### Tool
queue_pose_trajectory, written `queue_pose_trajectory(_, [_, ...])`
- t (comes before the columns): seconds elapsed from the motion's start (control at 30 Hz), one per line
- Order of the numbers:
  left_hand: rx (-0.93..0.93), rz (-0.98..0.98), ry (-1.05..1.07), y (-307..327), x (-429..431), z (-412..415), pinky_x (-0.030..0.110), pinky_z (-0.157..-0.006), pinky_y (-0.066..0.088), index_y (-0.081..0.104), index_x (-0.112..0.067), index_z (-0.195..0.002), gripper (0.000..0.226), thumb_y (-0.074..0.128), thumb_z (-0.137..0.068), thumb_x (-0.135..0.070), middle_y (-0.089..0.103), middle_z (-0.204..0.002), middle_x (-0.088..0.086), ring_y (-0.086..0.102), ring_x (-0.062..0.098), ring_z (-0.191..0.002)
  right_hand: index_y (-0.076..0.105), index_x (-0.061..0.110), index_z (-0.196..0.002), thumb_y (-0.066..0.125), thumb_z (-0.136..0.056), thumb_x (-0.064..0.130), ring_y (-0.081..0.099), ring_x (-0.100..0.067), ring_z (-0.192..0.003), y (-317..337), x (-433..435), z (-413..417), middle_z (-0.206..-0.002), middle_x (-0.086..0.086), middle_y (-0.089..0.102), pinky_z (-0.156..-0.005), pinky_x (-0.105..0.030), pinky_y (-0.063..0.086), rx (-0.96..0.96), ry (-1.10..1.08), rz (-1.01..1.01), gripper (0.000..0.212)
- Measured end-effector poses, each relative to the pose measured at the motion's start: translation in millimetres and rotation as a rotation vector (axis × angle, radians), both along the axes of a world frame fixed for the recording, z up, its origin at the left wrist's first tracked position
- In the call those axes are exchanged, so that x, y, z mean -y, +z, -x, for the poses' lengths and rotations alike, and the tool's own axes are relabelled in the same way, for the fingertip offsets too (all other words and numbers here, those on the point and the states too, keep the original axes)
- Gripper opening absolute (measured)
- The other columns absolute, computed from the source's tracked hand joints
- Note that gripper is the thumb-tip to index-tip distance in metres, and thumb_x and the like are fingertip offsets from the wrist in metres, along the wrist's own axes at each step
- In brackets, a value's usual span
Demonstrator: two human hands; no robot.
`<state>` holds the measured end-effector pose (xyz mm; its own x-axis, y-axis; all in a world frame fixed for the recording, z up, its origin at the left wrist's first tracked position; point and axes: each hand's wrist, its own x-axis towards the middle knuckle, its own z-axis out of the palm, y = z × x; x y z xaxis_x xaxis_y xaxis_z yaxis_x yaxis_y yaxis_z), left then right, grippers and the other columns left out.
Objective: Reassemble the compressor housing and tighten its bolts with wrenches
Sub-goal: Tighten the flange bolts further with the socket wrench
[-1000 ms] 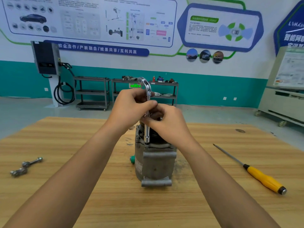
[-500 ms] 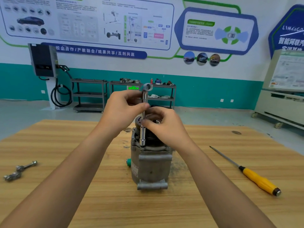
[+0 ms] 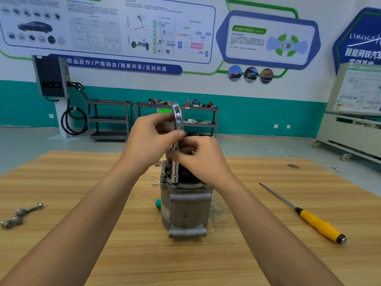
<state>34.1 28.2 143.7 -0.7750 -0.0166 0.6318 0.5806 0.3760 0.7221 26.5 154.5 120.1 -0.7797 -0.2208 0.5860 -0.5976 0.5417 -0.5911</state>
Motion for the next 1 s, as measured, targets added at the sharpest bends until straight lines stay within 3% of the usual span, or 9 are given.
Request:
queue_pose_trajectory(0.1, [0.107,-0.055,-0.143,2.7,4.9,1.8,0.013,-0.075,0.050,0.062,-0.026,-0.100,0.028,0.059,-0.086,-0.001,0.069,-0.083,-0.013,0.065,-0.006,-0.081,0.071,0.018,-0.097,0.062,-0.085,0.017,0.063,-0.007,-0.097,3.1,-4.4,0.6,-0.095,0.006,0.072,-0.099,-0.043,0.044,0.088,0.063,0.044,0.015])
queue_pose_trajectory(0.17, [0.113,-0.034,-0.163,3.7,4.3,1.0,0.008,-0.068,0.048,0.062,-0.032,-0.088,0.029,0.057,-0.088,-0.004,0.070,-0.084,-0.012,0.063,-0.007,-0.078,0.070,0.019,-0.100,0.061,-0.087,0.013,0.064,-0.009,-0.097,2.5,-4.3,1.0,-0.096,0.004,0.072,-0.094,-0.042,0.048,0.108,0.080,0.046,0.017])
queue_pose_trajectory(0.27, [0.028,0.051,-0.049,3.0,0.0,-0.6,0.019,-0.074,0.051,0.063,-0.034,-0.085,0.018,0.065,-0.084,-0.016,0.067,-0.086,-0.010,0.063,0.002,-0.082,0.069,0.020,-0.098,0.065,-0.085,0.016,0.064,-0.008,-0.091,0.9,-1.8,2.3,-0.086,0.009,0.069,-0.091,-0.042,0.049,0.078,0.037,0.062,0.014])
queue_pose_trajectory(0.37, [-0.006,0.053,0.036,4.0,-2.0,-2.4,0.036,-0.087,0.051,0.066,-0.024,-0.100,0.019,0.068,-0.082,-0.016,0.066,-0.088,-0.004,0.063,0.015,-0.091,0.066,0.020,-0.087,0.069,-0.082,0.022,0.064,-0.012,-0.088,0.7,1.9,0.8,-0.081,0.009,0.068,-0.094,-0.047,0.044,0.009,-0.012,0.030,0.006])
queue_pose_trajectory(0.57, [0.111,-0.092,-0.079,6.6,4.2,-2.3,0.040,-0.089,0.053,0.058,-0.019,-0.114,0.035,0.067,-0.082,-0.007,0.066,-0.092,0.006,0.065,0.024,-0.095,0.069,0.016,-0.105,0.059,-0.088,0.022,0.062,-0.017,-0.098,7.6,-0.5,0.0,-0.095,0.004,0.071,-0.094,-0.047,0.045,0.101,0.026,-0.084,0.020])
queue_pose_trajectory(0.7, [0.182,-0.207,-0.129,2.9,5.4,1.0,0.040,-0.091,0.051,0.023,-0.020,-0.146,0.076,0.066,-0.083,-0.011,0.067,-0.106,0.007,0.065,0.018,-0.097,0.068,0.012,-0.109,0.060,-0.089,0.017,0.063,-0.015,-0.098,3.9,-0.2,1.0,-0.100,-0.001,0.071,-0.094,-0.044,0.046,0.082,0.039,-0.084,0.022])
queue_pose_trajectory(0.77, [0.091,-0.092,-0.046,2.5,2.7,1.4,0.041,-0.092,0.049,0.032,-0.029,-0.141,0.067,0.066,-0.084,-0.015,0.062,-0.114,0.000,0.060,0.017,-0.105,0.067,0.016,-0.106,0.060,-0.088,0.022,0.062,-0.017,-0.099,3.2,3.3,1.6,-0.097,0.002,0.071,-0.101,-0.049,0.038,0.013,-0.019,-0.123,0.019])
queue_pose_trajectory(0.87, [-0.012,-0.017,0.035,6.3,-0.2,3.3,0.044,-0.090,0.050,0.055,-0.032,-0.121,0.042,0.063,-0.085,-0.011,0.056,-0.096,-0.008,0.058,0.017,-0.095,0.057,0.026,-0.091,0.059,-0.089,0.029,0.058,-0.020,-0.100,6.7,7.0,3.6,-0.086,0.008,0.063,-0.107,-0.052,0.023,-0.051,-0.108,-0.246,0.004])
queue_pose_trajectory(1.0, [-0.052,0.013,0.057,7.5,1.4,8.4,0.038,-0.087,0.052,0.058,-0.028,-0.121,0.042,0.064,-0.084,-0.009,0.056,-0.089,-0.003,0.060,0.018,-0.091,0.051,0.022,-0.082,0.061,-0.087,0.031,0.056,-0.021,-0.087,8.3,8.0,5.5,-0.075,0.009,0.055,-0.097,-0.045,0.036,-0.031,-0.092,-0.255,0.014])
